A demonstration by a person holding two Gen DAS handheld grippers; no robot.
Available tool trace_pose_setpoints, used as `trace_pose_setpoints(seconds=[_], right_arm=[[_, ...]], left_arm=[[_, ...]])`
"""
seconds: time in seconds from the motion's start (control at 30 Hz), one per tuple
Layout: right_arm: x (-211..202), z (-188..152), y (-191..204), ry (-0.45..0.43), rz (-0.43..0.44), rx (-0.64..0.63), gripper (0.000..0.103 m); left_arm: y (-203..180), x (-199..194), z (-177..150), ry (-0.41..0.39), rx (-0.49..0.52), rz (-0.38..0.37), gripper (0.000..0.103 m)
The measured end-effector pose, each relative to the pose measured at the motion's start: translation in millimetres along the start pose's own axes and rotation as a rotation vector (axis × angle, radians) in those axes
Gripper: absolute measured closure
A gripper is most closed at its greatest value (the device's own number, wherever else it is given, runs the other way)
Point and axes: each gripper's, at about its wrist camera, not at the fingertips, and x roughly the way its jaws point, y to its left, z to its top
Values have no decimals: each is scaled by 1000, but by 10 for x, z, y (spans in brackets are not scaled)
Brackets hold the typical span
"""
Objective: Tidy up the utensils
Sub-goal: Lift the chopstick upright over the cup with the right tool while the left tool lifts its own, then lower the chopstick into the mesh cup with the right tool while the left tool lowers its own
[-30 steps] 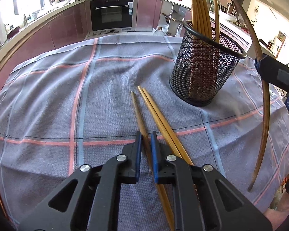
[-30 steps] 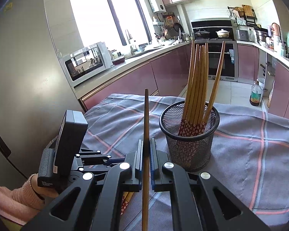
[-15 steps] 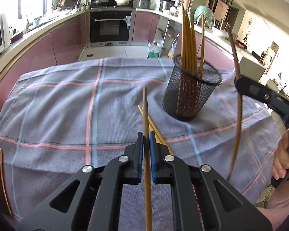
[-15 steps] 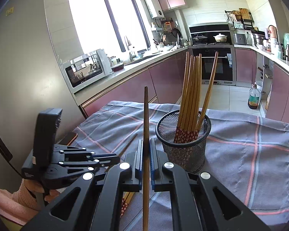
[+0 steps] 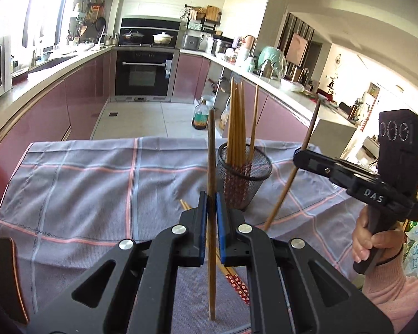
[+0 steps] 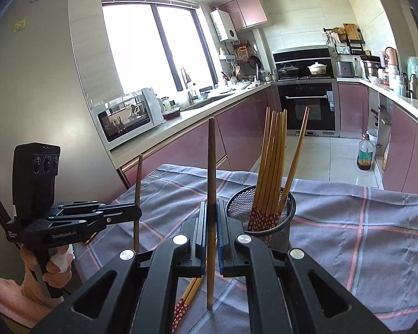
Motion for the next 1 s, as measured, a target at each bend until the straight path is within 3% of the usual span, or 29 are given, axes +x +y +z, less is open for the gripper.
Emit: trace_pose_setpoints(seconds=[0.37, 1.0], right_arm=[[-60, 177, 24, -46, -6, -30, 98], [-200, 480, 53, -105, -21, -84, 98]], left_arm=[[-96, -294, 292, -113, -2, -31, 96], [-365, -403, 721, -179, 45, -72, 96]])
